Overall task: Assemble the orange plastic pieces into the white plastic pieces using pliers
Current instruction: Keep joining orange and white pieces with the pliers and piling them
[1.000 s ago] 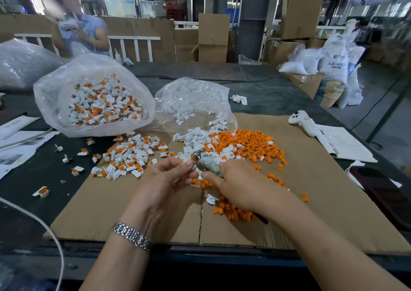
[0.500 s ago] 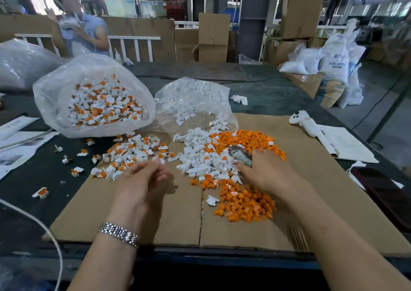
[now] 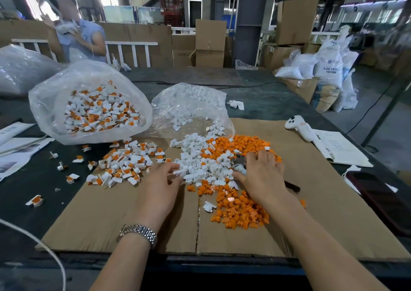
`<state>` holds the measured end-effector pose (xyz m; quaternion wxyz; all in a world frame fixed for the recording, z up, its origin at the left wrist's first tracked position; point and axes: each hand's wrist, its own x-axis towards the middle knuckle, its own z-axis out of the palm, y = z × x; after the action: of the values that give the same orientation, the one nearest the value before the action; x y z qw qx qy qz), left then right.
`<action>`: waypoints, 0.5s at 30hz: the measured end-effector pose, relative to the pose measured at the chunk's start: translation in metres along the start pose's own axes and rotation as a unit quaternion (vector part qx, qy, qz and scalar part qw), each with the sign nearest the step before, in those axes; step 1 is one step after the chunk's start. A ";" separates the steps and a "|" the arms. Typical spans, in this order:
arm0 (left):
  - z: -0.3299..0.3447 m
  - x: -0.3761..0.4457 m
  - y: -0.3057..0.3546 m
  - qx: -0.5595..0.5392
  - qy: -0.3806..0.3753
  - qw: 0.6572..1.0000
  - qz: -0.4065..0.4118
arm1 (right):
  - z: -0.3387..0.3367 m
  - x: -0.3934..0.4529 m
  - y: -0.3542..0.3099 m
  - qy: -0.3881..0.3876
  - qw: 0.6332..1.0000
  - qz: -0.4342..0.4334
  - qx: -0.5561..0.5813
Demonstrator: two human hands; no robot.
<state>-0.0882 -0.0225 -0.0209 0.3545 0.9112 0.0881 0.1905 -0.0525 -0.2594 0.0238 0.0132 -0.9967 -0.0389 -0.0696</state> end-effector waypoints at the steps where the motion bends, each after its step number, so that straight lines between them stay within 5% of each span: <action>1: 0.002 0.001 0.000 0.027 -0.001 1.000 0.008 | -0.005 -0.001 -0.004 0.004 0.999 -0.029 0.020; 6: 0.008 0.002 0.003 0.080 0.019 0.996 0.034 | -0.020 -0.012 -0.028 -0.103 0.985 -0.113 0.080; 15: 0.009 0.002 0.008 0.058 0.021 0.998 0.019 | -0.010 -0.007 -0.038 -0.074 0.989 -0.115 0.063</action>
<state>-0.0821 -0.0333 -0.0205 0.2952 0.9277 0.0890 0.2105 -0.0642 -0.2219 0.0337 0.0649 -0.9851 -0.1589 0.0061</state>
